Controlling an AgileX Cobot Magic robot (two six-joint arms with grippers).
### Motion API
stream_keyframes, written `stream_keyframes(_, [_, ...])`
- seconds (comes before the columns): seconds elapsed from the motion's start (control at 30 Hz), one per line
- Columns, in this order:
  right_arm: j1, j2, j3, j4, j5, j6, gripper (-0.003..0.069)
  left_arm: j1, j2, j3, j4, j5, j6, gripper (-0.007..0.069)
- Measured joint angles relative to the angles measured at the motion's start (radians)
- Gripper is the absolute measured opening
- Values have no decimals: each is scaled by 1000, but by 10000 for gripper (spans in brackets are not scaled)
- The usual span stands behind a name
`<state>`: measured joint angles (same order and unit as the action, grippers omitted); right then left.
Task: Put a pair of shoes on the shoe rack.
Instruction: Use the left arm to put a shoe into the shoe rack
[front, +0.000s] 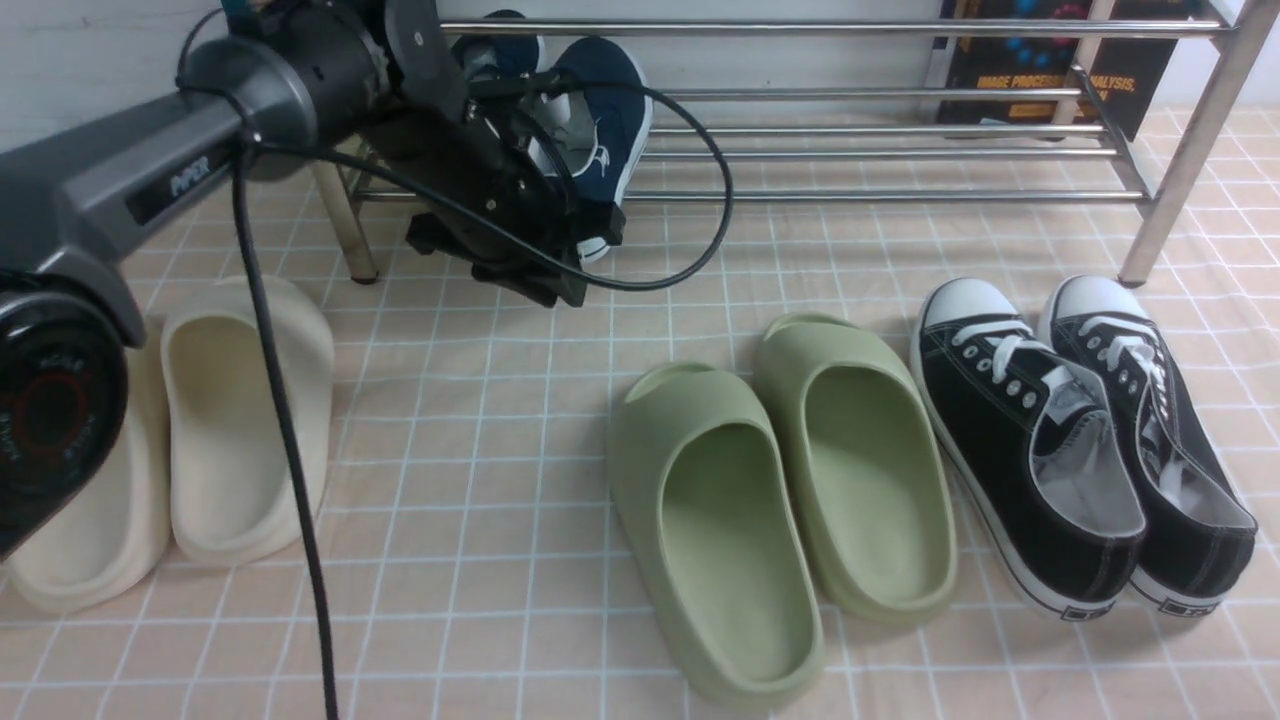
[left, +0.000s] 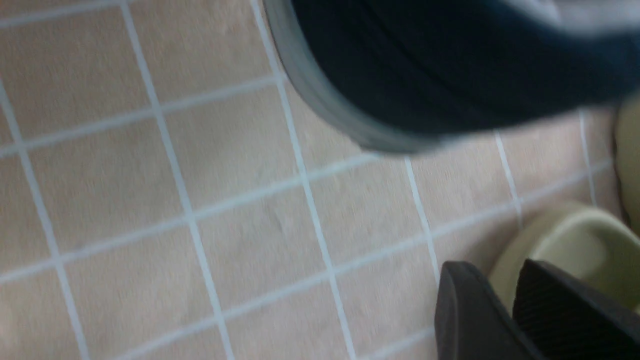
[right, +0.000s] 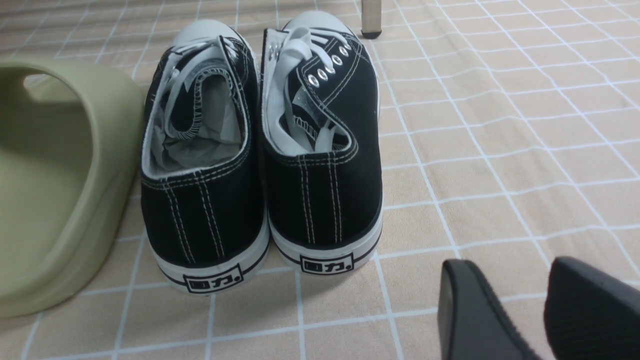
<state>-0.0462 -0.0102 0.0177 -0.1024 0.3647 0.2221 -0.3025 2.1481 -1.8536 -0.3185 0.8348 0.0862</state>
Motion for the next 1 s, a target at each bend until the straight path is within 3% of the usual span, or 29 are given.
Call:
stream_keyframes(0.27, [0,0,0,0,0,0,239,-2,69,-103,6,-112,-68,179])
stream_keyframes(0.57, [0,0,0,0,0,0,239,-2,148,-277,70,-102,-92,179])
stream_keyframes(0.77, [0,0,0,0,0,0,239,-1,133,-283,139,-14,-127,179])
stream_keyframes(1.0, [0,0,0,0,0,0,239,-1,-98,-284,310,174,-127,179])
